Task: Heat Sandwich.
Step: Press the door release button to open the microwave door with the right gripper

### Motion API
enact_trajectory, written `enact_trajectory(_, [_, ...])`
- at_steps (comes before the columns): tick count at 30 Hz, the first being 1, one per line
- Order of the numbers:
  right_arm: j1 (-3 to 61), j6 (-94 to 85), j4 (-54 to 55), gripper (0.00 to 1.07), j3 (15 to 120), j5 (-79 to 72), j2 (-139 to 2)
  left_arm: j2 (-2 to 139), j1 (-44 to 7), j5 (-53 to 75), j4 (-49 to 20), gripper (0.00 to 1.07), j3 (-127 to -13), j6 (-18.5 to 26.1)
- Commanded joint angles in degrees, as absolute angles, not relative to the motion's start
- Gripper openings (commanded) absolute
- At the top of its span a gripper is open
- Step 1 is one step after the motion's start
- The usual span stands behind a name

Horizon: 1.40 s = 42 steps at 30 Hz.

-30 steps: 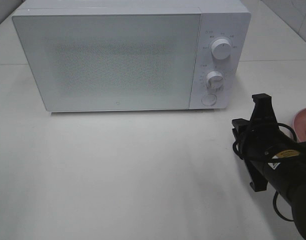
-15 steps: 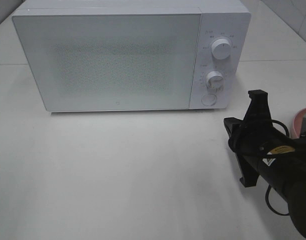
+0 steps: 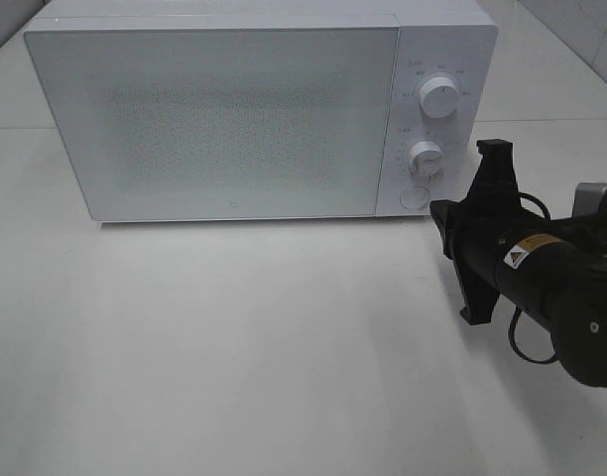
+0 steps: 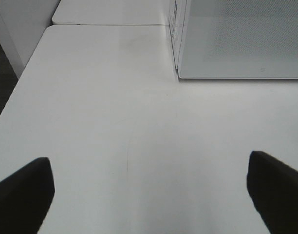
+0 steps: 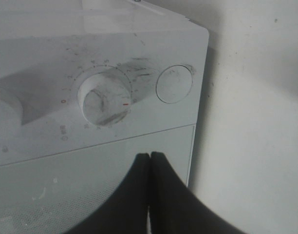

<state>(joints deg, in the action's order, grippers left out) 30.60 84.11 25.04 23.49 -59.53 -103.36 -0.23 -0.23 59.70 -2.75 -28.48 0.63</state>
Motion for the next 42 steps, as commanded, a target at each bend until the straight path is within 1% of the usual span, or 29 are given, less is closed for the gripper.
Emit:
enact_trajectory(1, [29.05, 83.77, 22.69, 0.01, 25.32, -57.58, -104.39, -1.89, -0.17, 59.3, -3.15, 1.01, -28.36, 0.74])
enact_trajectory(4, [27.96, 84.34, 21.54, 0.01, 27.67, -56.09, -107.26, -1.89, -0.17, 59.3, -3.15, 1.01, -28.36, 0.74])
enact_trajectory(14, [27.96, 84.51, 23.2, 0.01, 33.12, -56.09, -113.96, -1.89, -0.17, 59.3, -3.15, 1.01, -28.36, 0.74])
enact_trajectory(17, [27.79, 84.11, 23.49, 0.01, 34.78, -55.98, -114.99, -1.89, -0.17, 59.3, -3.15, 1.01, -28.36, 0.74])
enact_trajectory(28, [23.95, 82.28, 21.31, 0.01, 39.25, -52.88, -117.57, -1.89, -0.17, 59.3, -3.15, 1.01, -28.36, 0.74])
enact_trajectory(42, [22.63, 81.07, 21.26, 0.01, 44.81, -51.57, -121.47, -1.89, -0.17, 59.3, -3.15, 1.01, -28.36, 0.74])
